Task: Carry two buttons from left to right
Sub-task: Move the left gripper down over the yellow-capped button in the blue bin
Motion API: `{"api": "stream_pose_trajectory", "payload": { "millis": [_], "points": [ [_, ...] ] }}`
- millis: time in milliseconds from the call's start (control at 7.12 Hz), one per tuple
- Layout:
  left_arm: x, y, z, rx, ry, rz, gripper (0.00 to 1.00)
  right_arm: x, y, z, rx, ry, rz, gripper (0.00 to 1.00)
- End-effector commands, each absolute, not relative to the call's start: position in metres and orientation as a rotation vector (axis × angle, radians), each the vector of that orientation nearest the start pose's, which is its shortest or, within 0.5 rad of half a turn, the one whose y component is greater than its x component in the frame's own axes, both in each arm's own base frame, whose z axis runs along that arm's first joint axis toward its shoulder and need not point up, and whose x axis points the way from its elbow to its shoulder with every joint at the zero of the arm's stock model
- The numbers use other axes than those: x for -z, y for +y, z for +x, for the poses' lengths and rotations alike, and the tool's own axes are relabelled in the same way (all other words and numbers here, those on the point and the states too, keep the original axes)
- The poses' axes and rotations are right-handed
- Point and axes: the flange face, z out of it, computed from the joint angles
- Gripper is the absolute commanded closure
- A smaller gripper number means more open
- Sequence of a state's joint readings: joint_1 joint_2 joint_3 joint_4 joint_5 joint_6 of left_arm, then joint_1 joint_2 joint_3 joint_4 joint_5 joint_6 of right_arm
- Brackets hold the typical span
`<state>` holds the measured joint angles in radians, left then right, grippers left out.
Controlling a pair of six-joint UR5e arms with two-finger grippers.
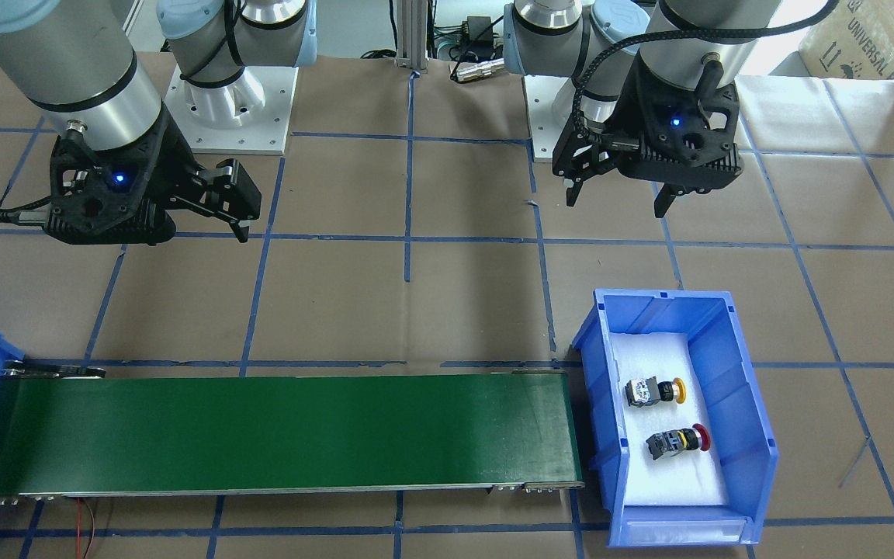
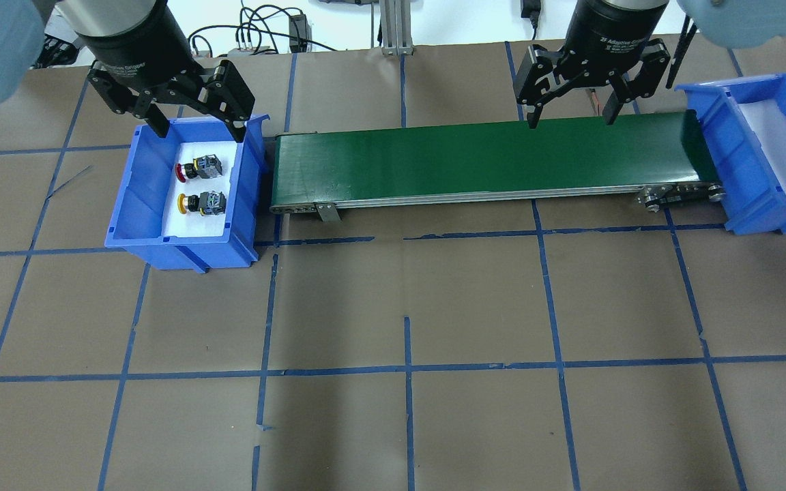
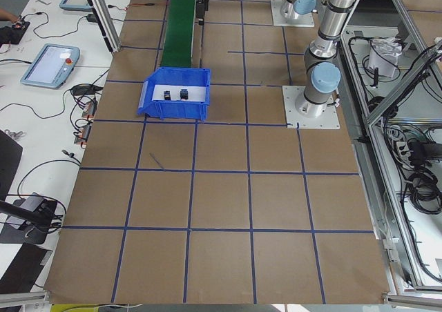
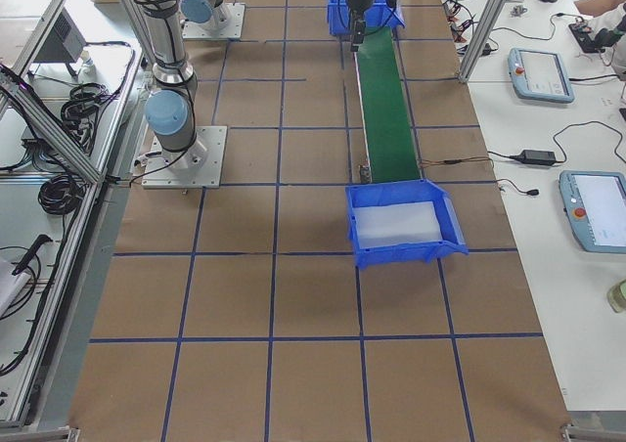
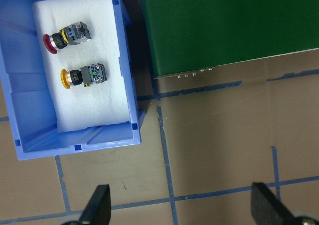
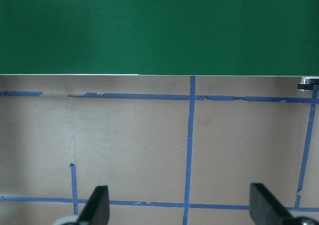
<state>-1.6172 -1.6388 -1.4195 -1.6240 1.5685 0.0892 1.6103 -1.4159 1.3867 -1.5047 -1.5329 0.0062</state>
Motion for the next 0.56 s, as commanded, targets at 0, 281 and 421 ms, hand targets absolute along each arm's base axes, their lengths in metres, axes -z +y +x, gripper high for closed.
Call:
{"api": "stream_pose_trajectory", "payload": {
  "millis": [0, 281, 421],
  "points": [
    [-0.523, -0.515, -0.158, 0.051, 3.138, 0.215, 0.00, -0.491, -0.548, 0.158, -0.056, 3.105, -0.051, 0.00],
    [-0.528, -0.506, -0.151, 0.051, 3.140, 0.196, 0.00, -0.491, -0.548, 0.158, -0.056, 3.105, -0.049, 0.00],
    [-0.529, -0.506, -0.139, 0.030, 3.143, 0.160, 0.00, -0.491, -0.548, 0.158, -0.058, 3.105, -0.049, 0.00]
  ]
}}
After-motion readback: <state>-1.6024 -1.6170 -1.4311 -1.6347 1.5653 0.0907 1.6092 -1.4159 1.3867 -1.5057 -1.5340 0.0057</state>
